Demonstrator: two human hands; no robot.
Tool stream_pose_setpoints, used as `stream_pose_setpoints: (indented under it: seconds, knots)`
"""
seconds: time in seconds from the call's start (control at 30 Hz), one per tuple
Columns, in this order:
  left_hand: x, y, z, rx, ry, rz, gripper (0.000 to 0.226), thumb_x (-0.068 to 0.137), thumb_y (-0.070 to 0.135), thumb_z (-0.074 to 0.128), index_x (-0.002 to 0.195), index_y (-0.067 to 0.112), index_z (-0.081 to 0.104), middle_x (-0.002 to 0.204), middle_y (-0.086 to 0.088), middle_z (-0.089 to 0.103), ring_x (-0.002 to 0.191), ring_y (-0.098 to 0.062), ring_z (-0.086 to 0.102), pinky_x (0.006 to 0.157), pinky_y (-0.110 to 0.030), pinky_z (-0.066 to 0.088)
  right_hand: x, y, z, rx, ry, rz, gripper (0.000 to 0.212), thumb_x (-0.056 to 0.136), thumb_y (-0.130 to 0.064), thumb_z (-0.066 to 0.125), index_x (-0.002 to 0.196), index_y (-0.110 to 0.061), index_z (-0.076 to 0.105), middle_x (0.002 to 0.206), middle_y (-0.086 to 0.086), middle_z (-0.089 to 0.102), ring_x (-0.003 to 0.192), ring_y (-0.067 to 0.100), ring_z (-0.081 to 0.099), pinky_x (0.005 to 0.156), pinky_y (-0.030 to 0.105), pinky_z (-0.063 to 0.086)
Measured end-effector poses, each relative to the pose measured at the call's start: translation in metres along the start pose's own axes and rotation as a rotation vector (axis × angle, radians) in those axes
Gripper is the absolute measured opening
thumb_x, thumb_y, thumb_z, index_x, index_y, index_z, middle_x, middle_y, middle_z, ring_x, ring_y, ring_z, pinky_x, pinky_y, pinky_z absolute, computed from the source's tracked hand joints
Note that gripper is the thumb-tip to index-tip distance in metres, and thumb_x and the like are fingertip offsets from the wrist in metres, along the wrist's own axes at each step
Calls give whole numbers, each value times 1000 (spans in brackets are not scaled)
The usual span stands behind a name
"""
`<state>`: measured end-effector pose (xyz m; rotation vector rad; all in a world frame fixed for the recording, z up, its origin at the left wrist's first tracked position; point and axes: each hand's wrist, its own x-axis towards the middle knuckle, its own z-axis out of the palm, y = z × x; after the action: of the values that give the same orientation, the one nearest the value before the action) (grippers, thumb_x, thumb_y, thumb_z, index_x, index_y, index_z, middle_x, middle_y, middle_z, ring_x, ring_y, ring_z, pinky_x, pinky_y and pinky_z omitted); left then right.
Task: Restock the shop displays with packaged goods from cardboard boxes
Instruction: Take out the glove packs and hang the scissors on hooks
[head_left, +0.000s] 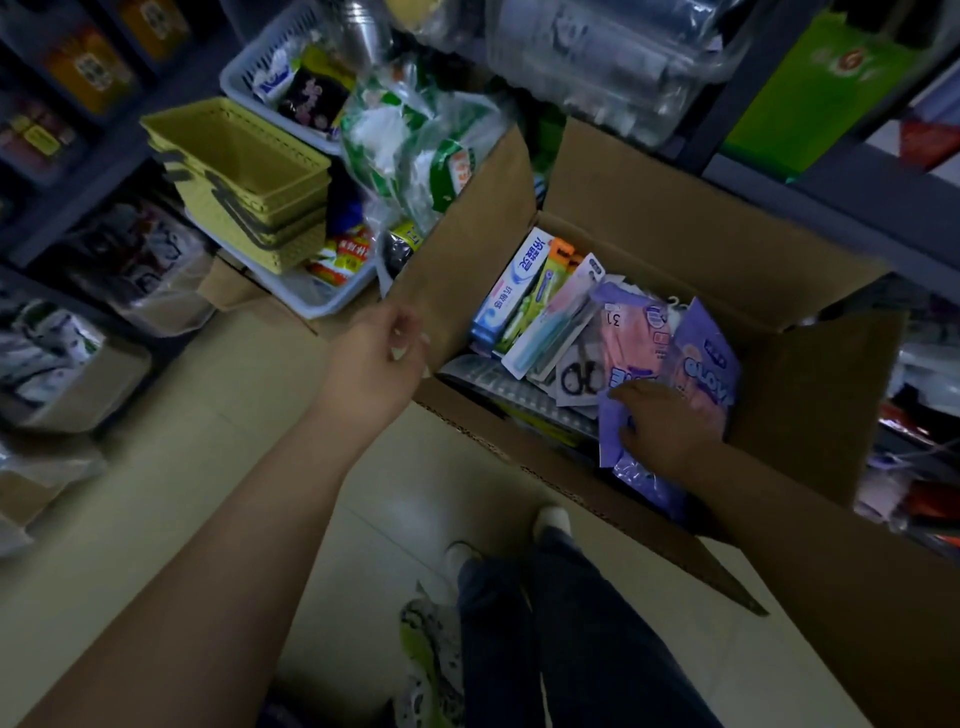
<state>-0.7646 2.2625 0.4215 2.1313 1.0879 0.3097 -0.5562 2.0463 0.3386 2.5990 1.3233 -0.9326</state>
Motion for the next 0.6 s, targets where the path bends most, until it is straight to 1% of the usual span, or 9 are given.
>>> stream_pose_setpoints:
  seconds: [0.1,0.23,0.3,0.37,0.43,0.47,0.5,0.57,0.6]
  knots:
    - [8,8,9,56,-47,8,22,90,10,56,110,6,62,97,2,59,87,-13,55,69,-16,33,16,-3,1,-209,-47,-132,53,97,-13,45,148,-12,29,156,6,25,144,24,20,116,35,21]
    - [21,26,28,81,-120,18,19,89,7,56,106,4,62,95,-5,65,87,-21,60,72,-25,40,38,0,-5,-500,-130,-235,52,98,-16,40,149,-15,27,160,2,14,149,22,0,118,47,3]
    - [31,36,43,113,-207,14,17,89,10,55,105,7,61,93,-5,63,87,-21,59,74,-26,41,46,10,-10,-571,-130,-242,50,99,-21,36,148,-16,29,159,3,18,149,21,0,117,50,-5]
    - [45,44,62,126,-279,-17,14,89,12,57,103,12,59,87,1,58,81,-17,55,70,-21,36,47,24,-20,-622,-120,-271,45,99,-26,35,143,-16,40,156,5,28,149,21,6,115,51,-11]
    - [57,54,85,61,-359,-54,13,86,15,59,99,14,57,80,4,54,73,-15,50,71,-18,34,44,40,-30,-640,-31,-362,38,95,-28,47,128,-13,57,148,9,42,146,24,18,116,52,-6]
    - [62,58,97,39,-403,-69,14,86,15,59,100,11,57,80,2,54,73,-15,50,72,-17,34,43,51,-33,-625,59,-397,34,89,-28,58,117,-12,66,140,12,52,142,26,29,116,53,1]
    - [66,63,108,53,-460,-83,16,87,13,59,103,8,58,84,-1,55,78,-16,53,74,-17,34,41,63,-37,-584,86,-365,31,84,-27,63,111,-13,69,132,12,58,138,27,37,116,53,8]
    - [71,68,131,98,-551,-119,21,91,10,57,112,5,58,98,-8,60,96,-24,60,76,-19,37,36,85,-36,-524,-2,-215,30,92,-26,52,119,-18,63,134,4,56,137,24,33,111,45,12]
    - [72,69,141,107,-599,-143,23,92,11,56,114,4,57,105,-11,61,103,-28,59,78,-21,39,35,95,-35,-507,-77,-122,31,94,-25,47,121,-19,59,134,2,54,136,24,33,107,41,20]
